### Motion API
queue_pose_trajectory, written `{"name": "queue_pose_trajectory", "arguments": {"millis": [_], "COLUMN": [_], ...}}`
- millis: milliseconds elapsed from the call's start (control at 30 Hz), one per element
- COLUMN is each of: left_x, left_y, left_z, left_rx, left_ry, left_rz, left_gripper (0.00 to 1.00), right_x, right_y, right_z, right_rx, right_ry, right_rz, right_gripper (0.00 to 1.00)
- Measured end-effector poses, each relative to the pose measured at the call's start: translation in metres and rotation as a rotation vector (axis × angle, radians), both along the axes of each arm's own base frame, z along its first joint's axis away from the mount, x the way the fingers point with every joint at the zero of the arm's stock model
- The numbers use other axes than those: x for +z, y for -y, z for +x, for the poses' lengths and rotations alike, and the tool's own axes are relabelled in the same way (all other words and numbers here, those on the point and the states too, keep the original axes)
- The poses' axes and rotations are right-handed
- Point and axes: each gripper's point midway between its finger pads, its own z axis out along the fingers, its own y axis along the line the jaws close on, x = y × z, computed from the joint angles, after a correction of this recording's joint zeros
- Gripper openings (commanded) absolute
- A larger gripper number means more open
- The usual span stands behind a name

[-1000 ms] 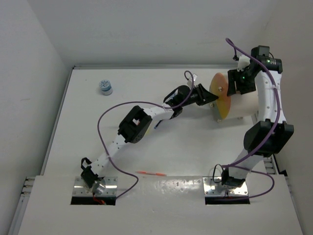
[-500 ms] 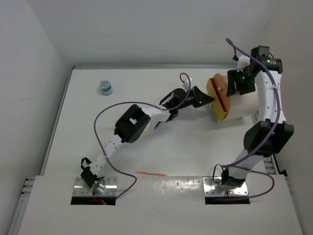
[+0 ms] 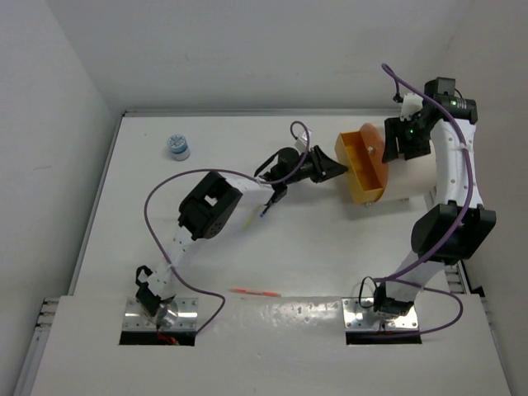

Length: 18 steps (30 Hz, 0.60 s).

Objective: Sort the stationery into containers
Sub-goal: Open the drawer in the storage box.

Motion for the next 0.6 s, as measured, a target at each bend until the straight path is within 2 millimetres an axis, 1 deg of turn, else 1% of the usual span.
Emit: {"name": "queue_pose_trajectory", "arguments": {"millis": [233,600], "left_x": [-0.001,-0.001], "left_y": [-0.010,-0.019], "left_z": [0.003,-0.003], "left_rx": [0.000,-0.003], "left_ry": [0.006,-0.002], "left_rz": [0.018,0.042], "left_gripper": [0.09,0.10], "right_x": [0.000,0.000], "right_y": [0.000,0.000], "right_z": [0.000,0.000], "right_rx": [0.000,-0.001], "right_ry": [0.000,0.000], "right_rz": [0.000,0.000], "right_gripper": [0.55,0.55]}}
